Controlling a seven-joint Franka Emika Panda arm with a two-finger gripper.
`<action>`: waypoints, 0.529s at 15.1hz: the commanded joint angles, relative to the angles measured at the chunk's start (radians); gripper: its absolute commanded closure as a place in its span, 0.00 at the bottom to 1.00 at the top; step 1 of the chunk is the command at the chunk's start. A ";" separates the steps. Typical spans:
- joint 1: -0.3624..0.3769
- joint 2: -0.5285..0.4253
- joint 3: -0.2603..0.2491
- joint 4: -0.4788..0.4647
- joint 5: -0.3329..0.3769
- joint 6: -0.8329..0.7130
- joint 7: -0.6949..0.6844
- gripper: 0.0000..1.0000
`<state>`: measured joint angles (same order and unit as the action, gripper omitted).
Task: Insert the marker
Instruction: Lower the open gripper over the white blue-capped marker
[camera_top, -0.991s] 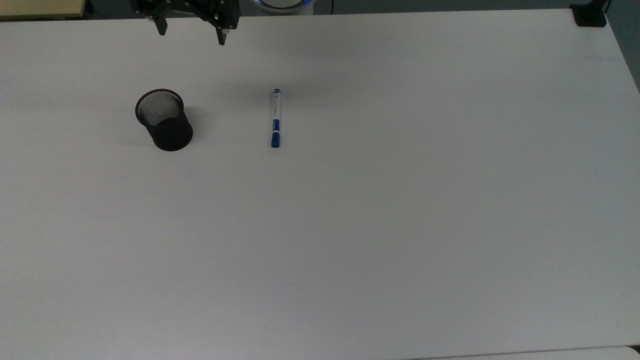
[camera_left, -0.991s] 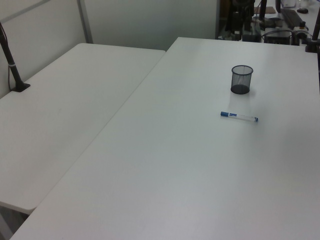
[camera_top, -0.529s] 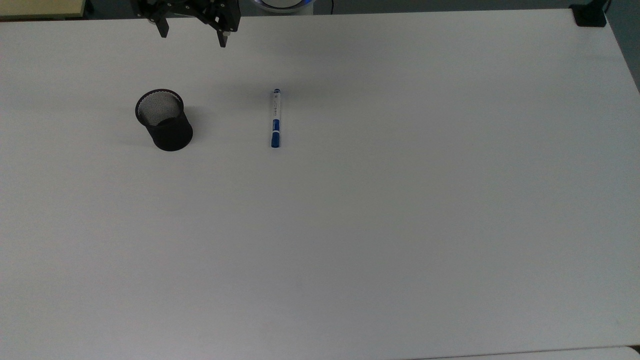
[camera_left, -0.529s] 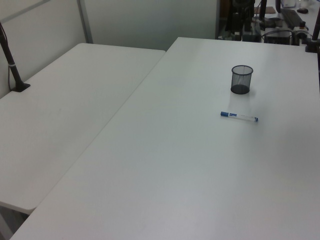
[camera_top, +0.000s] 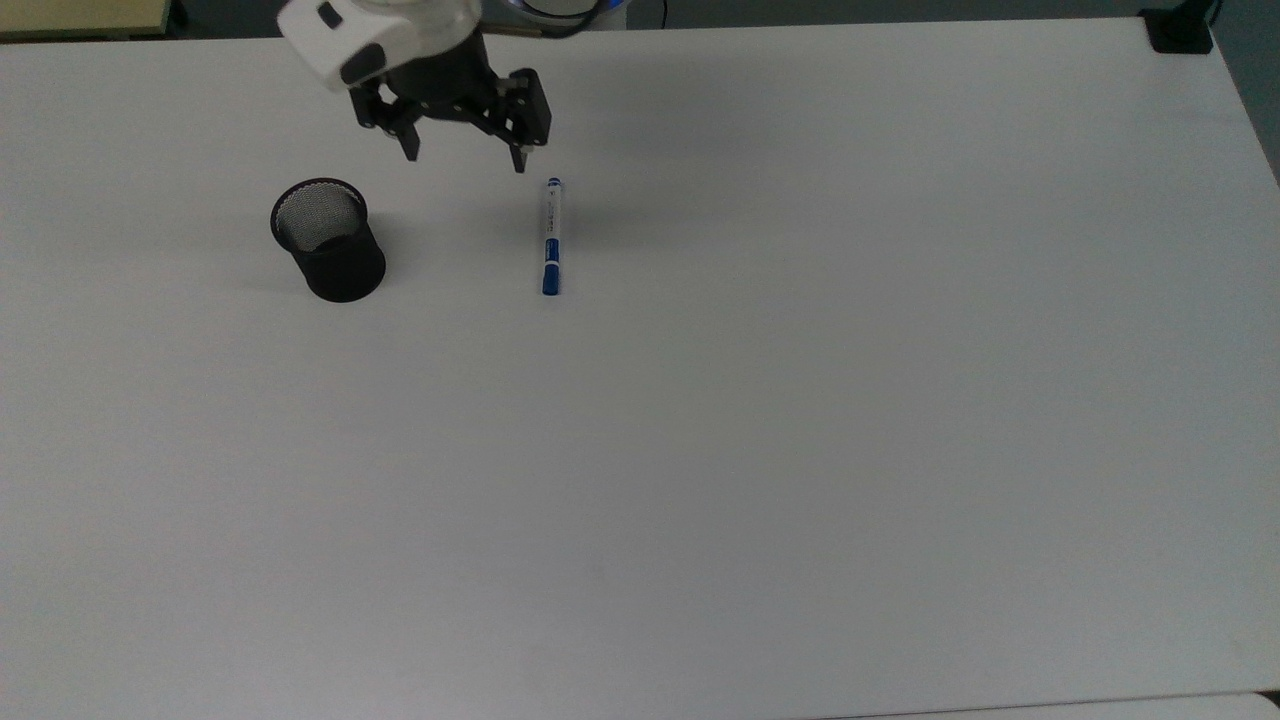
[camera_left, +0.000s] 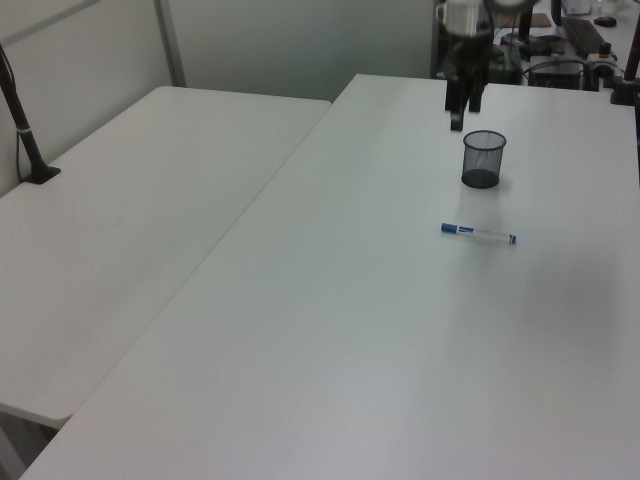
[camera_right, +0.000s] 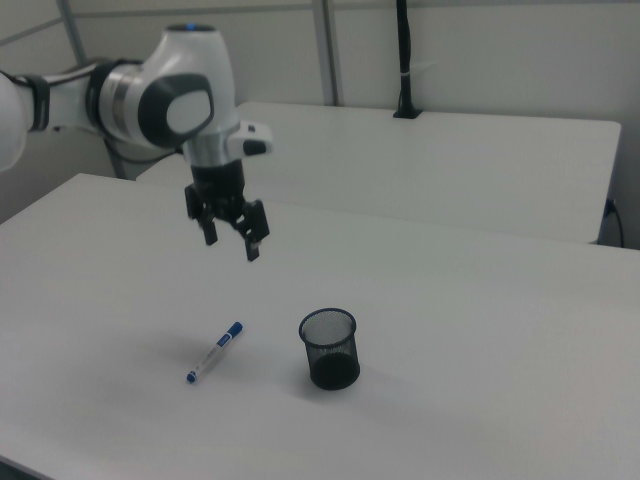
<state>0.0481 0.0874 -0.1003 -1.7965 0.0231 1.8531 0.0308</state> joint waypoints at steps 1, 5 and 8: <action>0.050 -0.018 0.022 -0.161 -0.060 0.130 0.026 0.07; 0.078 0.053 0.050 -0.225 -0.112 0.218 0.029 0.17; 0.088 0.127 0.050 -0.230 -0.129 0.282 0.034 0.26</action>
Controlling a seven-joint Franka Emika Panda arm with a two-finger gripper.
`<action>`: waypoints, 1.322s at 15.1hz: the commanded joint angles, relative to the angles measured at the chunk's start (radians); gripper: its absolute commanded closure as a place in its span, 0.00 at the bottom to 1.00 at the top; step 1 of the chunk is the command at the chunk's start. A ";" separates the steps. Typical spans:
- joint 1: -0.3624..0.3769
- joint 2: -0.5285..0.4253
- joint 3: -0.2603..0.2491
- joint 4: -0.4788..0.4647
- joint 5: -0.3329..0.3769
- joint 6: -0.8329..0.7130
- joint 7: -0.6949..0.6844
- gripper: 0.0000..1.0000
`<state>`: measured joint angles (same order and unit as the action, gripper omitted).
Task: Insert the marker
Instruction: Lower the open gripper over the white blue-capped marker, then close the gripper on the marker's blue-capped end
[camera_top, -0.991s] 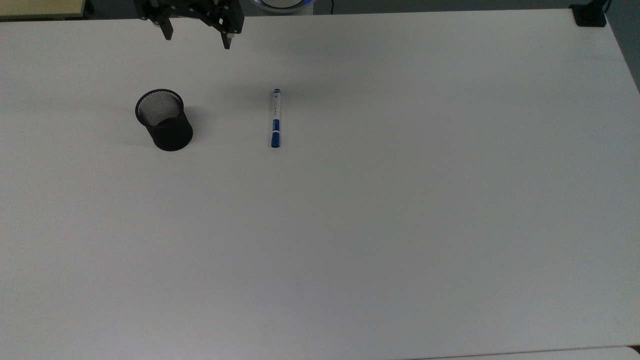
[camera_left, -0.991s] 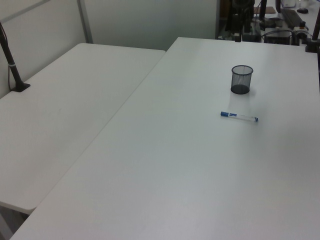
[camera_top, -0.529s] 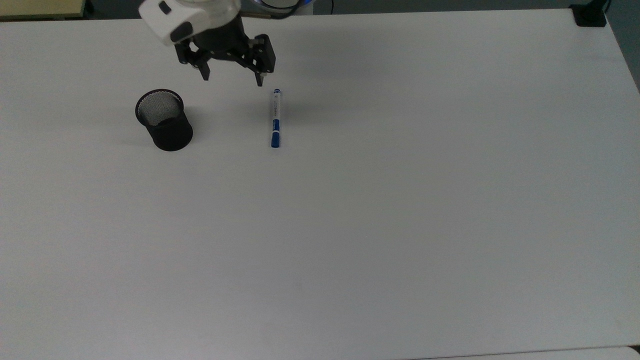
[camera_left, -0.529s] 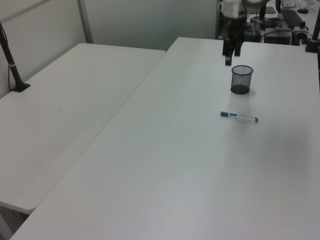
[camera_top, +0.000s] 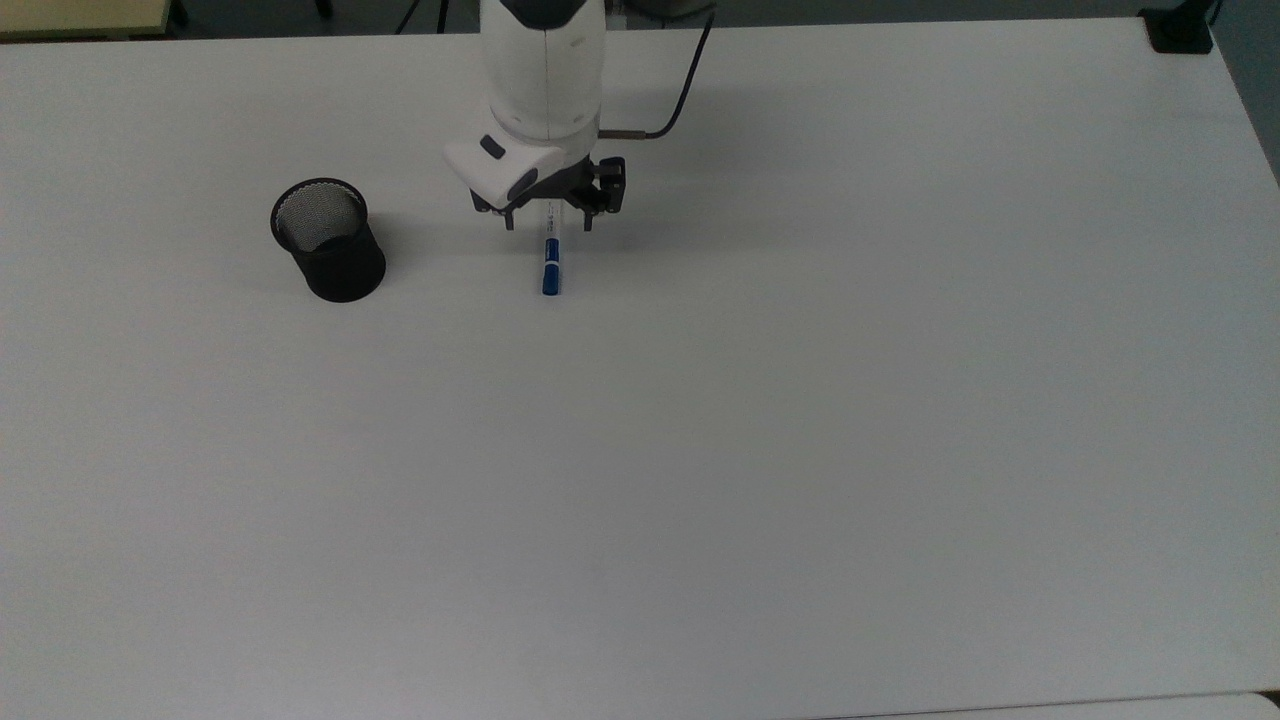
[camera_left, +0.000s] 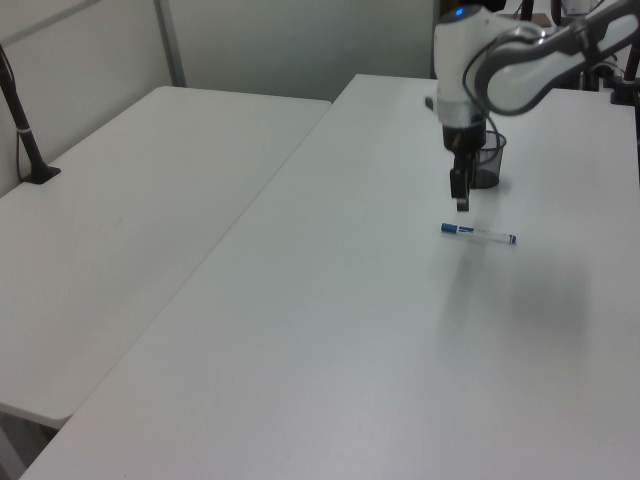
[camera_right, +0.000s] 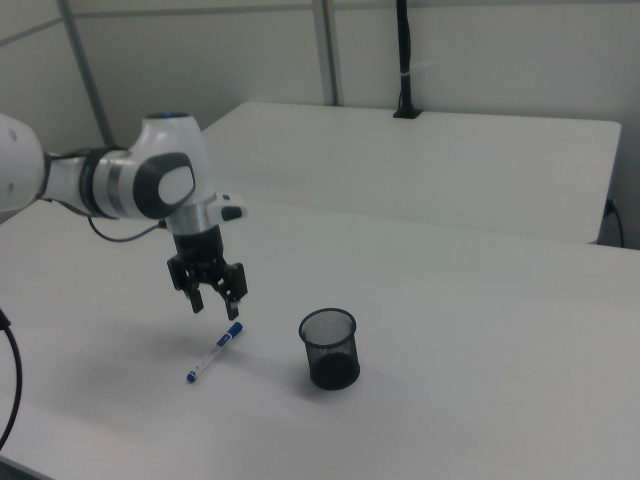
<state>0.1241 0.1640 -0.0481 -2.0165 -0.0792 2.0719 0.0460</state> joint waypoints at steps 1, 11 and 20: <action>0.011 0.066 -0.003 -0.005 -0.030 0.076 0.017 0.34; 0.009 0.137 -0.001 -0.004 -0.057 0.169 0.057 0.80; 0.006 0.039 0.008 0.062 -0.042 0.005 0.104 1.00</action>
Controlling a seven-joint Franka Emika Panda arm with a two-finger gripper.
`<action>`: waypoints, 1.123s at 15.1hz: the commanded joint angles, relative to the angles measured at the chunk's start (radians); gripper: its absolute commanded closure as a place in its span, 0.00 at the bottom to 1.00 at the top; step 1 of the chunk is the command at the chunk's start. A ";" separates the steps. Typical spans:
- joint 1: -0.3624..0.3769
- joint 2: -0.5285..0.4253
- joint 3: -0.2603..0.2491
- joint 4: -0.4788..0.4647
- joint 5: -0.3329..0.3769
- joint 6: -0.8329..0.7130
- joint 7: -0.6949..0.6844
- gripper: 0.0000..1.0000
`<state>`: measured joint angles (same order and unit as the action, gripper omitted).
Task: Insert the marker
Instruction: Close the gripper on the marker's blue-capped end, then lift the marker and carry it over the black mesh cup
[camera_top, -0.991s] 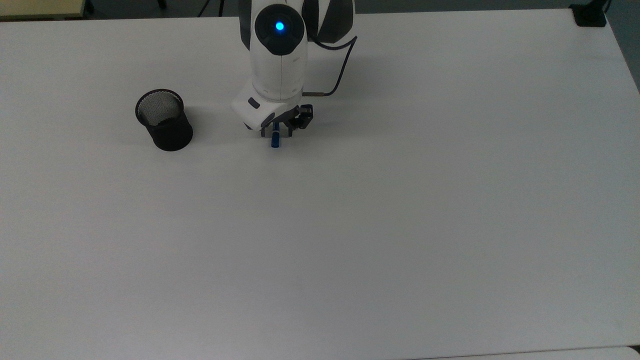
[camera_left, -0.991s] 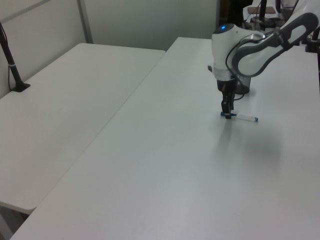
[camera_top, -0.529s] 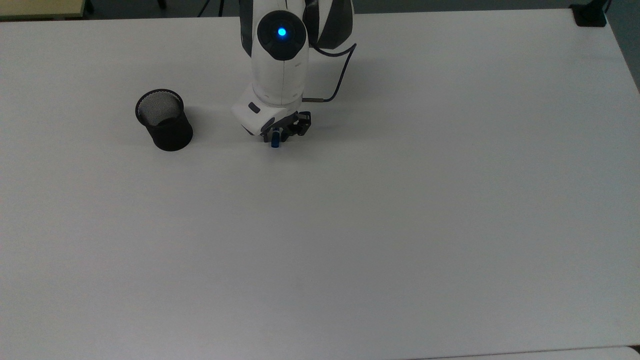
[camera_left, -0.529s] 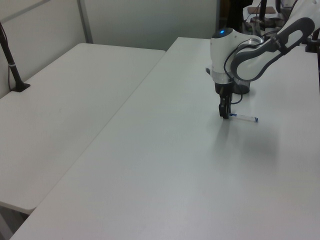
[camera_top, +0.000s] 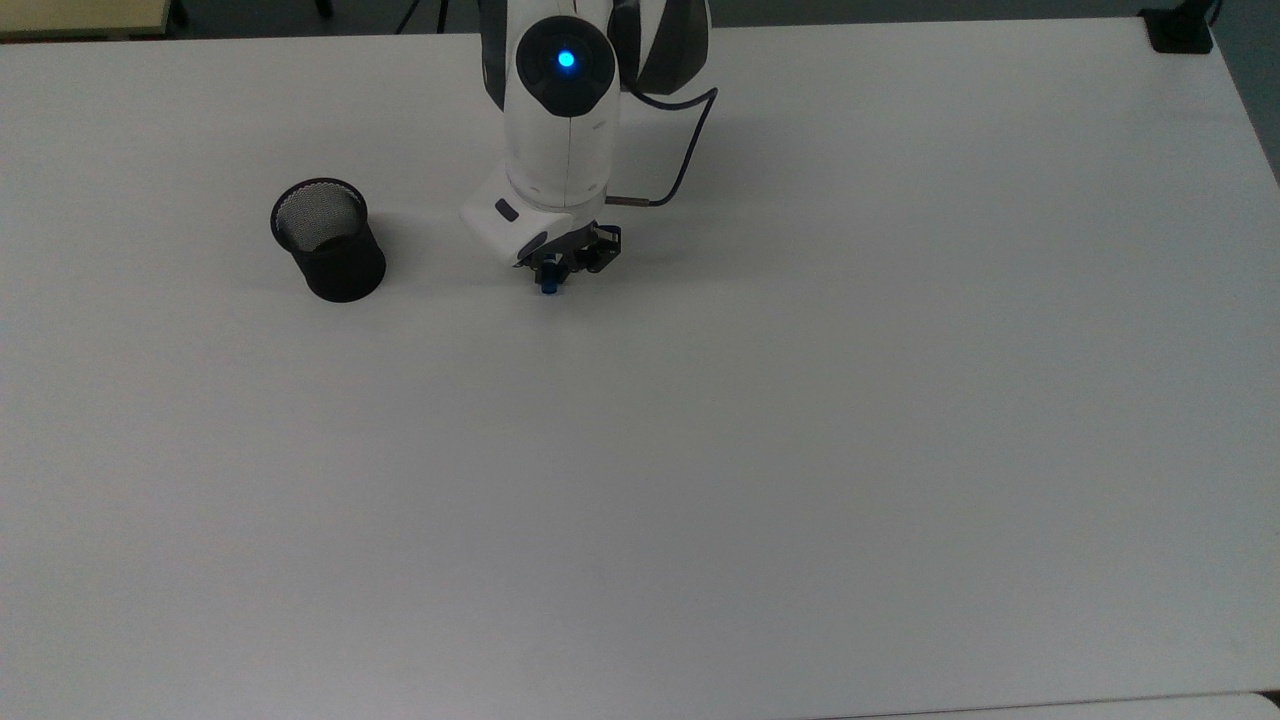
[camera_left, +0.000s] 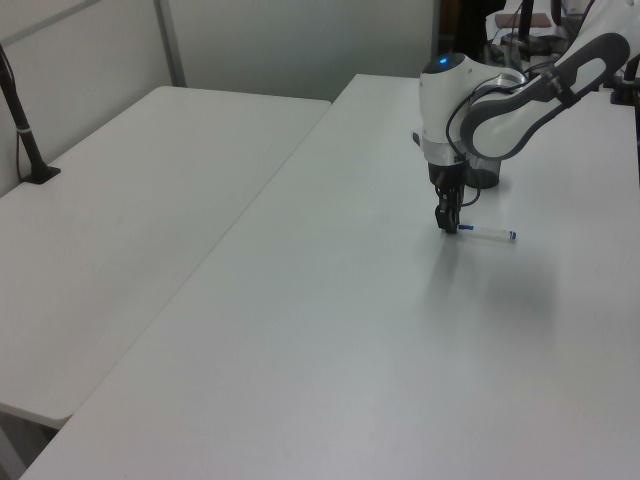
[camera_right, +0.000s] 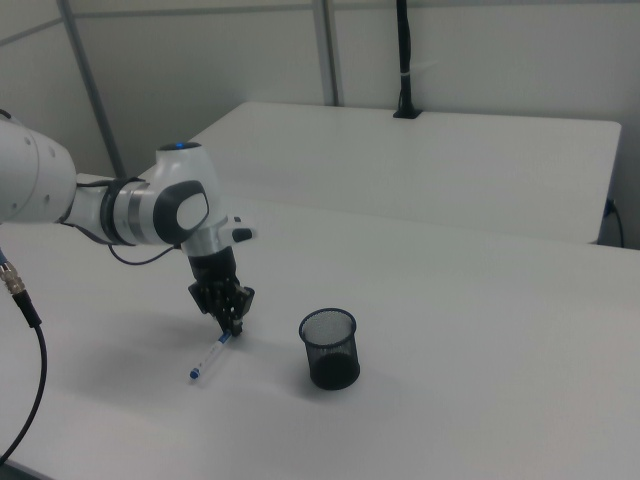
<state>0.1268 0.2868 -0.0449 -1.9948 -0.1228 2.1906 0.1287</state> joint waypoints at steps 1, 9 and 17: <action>0.002 -0.110 0.006 0.074 0.009 -0.152 0.020 1.00; -0.074 -0.259 -0.087 0.113 0.020 0.097 -0.003 1.00; -0.096 -0.282 -0.276 -0.037 0.028 0.631 0.006 1.00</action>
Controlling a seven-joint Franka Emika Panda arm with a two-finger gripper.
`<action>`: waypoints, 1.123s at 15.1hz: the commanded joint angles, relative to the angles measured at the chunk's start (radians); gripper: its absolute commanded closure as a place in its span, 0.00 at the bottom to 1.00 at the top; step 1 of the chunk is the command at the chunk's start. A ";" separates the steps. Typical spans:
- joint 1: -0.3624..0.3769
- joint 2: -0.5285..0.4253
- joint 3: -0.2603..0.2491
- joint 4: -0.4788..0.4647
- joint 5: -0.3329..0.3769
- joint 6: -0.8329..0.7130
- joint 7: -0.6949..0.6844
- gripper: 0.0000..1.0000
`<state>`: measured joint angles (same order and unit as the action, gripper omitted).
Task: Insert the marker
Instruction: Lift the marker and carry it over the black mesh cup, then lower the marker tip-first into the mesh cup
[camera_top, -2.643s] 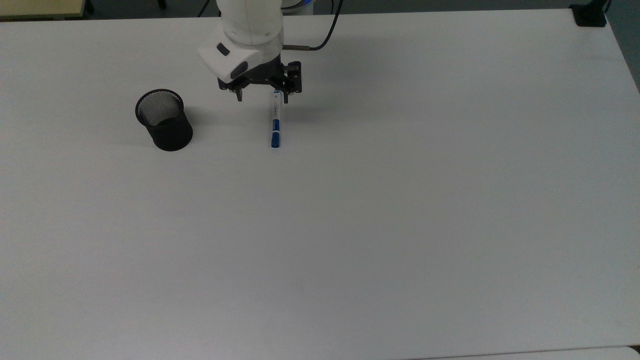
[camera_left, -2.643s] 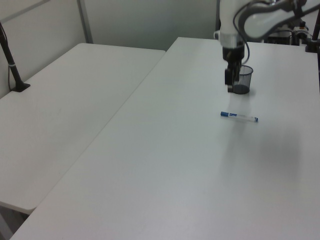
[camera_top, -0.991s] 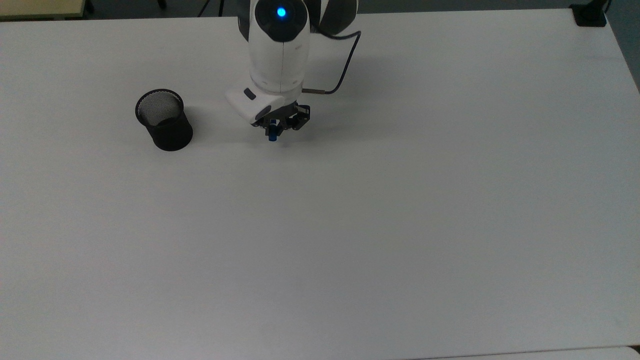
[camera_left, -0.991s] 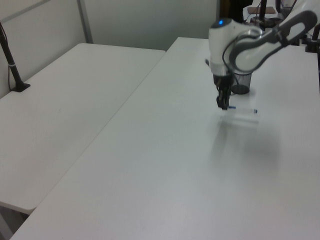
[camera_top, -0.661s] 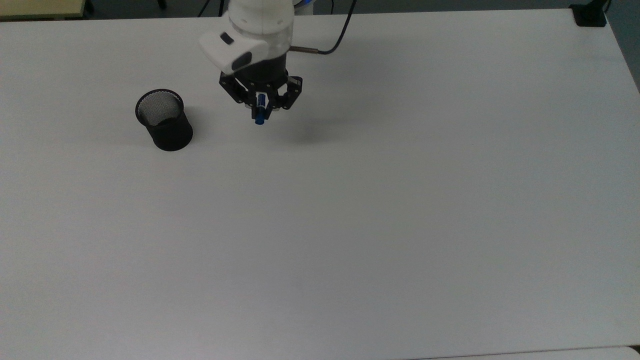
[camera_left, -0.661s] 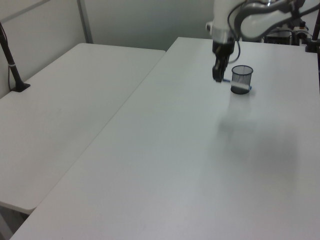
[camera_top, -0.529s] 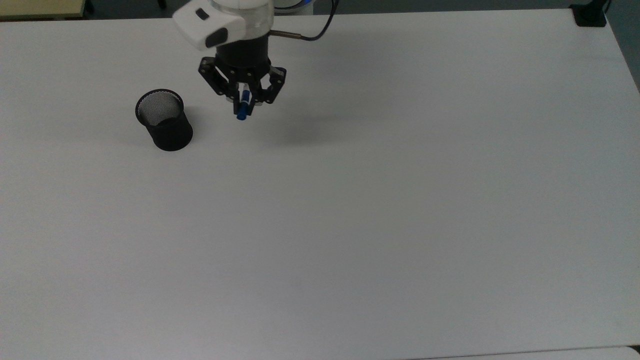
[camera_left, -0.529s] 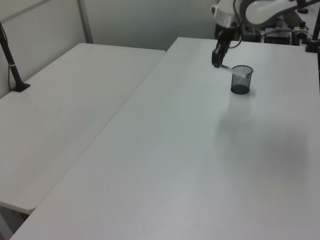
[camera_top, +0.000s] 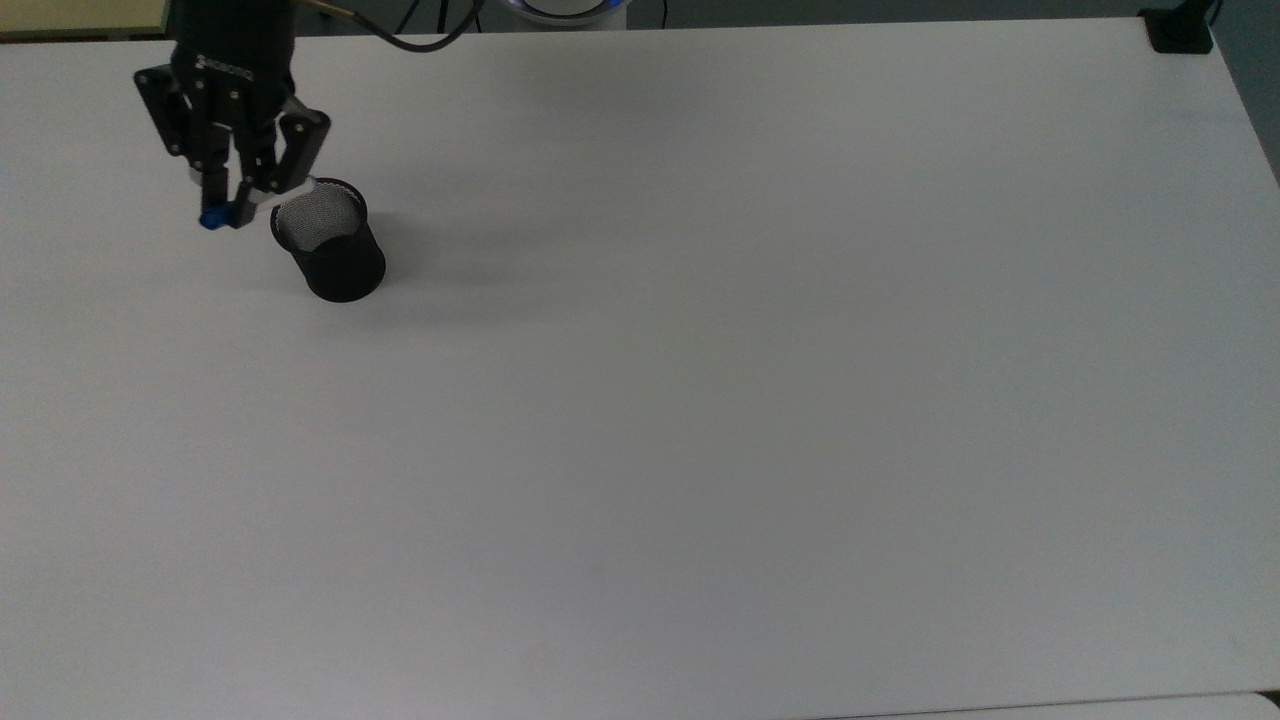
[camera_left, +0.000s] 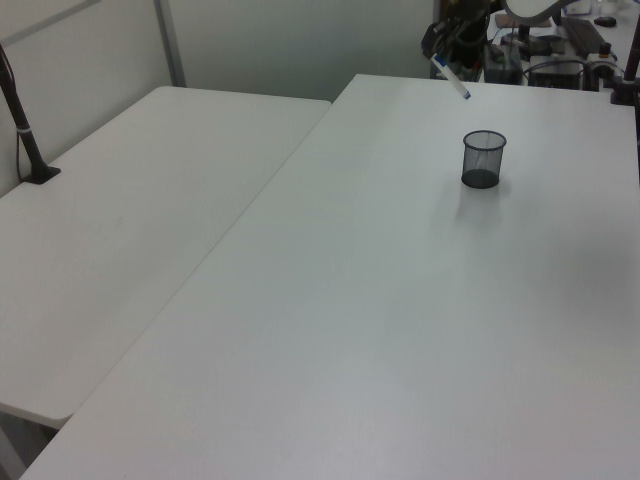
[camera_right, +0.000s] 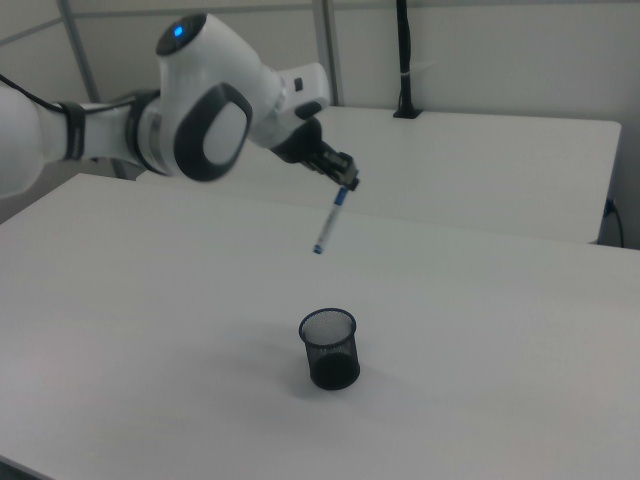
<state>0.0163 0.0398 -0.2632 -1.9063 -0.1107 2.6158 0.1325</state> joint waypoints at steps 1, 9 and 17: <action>0.016 -0.041 -0.077 -0.160 0.016 0.261 -0.002 1.00; 0.027 -0.127 -0.094 -0.388 0.011 0.336 -0.096 1.00; 0.033 -0.129 -0.094 -0.442 0.009 0.334 -0.126 1.00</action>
<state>0.0331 -0.0549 -0.3477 -2.3179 -0.1091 2.9335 0.0393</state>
